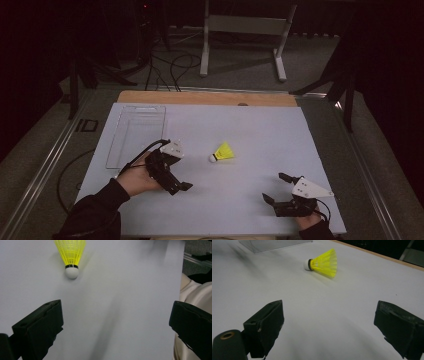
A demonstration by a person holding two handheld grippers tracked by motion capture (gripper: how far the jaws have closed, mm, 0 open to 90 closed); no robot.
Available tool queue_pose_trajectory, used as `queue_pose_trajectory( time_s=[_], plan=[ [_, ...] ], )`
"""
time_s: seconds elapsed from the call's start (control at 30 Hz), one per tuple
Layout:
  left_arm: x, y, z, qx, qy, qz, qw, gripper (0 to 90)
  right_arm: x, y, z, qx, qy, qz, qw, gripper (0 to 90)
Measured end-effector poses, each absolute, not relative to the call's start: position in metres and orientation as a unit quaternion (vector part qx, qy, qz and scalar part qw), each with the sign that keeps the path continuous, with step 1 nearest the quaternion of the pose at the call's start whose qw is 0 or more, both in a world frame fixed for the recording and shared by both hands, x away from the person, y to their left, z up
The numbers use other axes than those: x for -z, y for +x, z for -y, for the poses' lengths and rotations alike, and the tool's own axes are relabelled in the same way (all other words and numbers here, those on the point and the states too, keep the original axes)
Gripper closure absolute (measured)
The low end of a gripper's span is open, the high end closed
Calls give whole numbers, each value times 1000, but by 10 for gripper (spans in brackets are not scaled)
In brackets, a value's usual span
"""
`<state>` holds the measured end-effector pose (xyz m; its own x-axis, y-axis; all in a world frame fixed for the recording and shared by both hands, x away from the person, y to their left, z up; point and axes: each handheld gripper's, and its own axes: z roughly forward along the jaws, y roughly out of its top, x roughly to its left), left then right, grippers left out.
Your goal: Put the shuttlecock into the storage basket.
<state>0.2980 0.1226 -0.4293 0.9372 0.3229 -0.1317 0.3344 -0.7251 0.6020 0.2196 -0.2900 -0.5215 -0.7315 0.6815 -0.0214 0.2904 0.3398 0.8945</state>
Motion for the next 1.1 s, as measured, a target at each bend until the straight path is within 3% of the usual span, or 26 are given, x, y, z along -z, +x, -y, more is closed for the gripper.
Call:
queue_pose_trajectory(
  time_s=[1.1],
  plan=[
    [443, 358, -66, 26, 931, -224, 286, 8, 522, 220, 289, -485, 305, -795, 197, 93]
  ],
)
